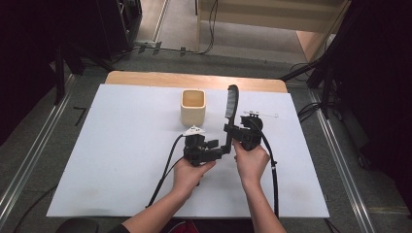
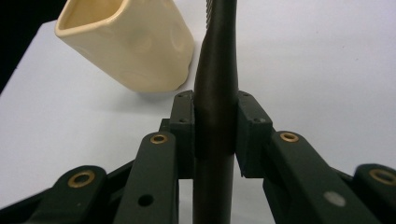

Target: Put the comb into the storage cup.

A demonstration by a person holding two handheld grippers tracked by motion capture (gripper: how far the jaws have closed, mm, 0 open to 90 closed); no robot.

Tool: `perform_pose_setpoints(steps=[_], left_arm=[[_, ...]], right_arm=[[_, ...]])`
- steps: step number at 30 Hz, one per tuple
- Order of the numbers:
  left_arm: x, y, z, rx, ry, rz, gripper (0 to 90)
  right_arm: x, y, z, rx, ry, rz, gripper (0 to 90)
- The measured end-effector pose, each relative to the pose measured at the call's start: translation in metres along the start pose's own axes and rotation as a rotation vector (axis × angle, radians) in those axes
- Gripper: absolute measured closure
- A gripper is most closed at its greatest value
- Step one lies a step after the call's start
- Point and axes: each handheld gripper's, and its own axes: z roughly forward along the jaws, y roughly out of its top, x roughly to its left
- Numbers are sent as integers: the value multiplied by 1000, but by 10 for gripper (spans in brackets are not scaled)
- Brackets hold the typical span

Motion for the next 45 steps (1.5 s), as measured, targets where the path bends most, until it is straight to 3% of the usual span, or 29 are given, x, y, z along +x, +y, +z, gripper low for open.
perform_pose_setpoints(steps=[5,9,13,23,26,32,34,45], left_arm=[[3,6,-11,55,-2,9,384],[6,11,-18,102,-13,21,377],[10,14,-24,149,-34,32,376],[9,20,-39,242,-4,140,369],[12,22,-43,274,-31,122,356],[16,22,-49,299,-22,149,345],[18,21,-52,309,-20,163,345],[29,19,-74,332,-15,164,344]], right_arm=[[4,-2,-1,-26,-10,-38,703],[12,-5,-5,-77,-46,-99,703],[15,-7,-4,-93,-38,-122,703],[18,-13,-4,-141,-10,-156,703],[18,-15,-5,-164,0,-163,703],[22,-19,-5,-189,12,-188,703],[23,-20,-6,-196,31,-176,703],[26,-22,-9,-239,57,-193,703]])
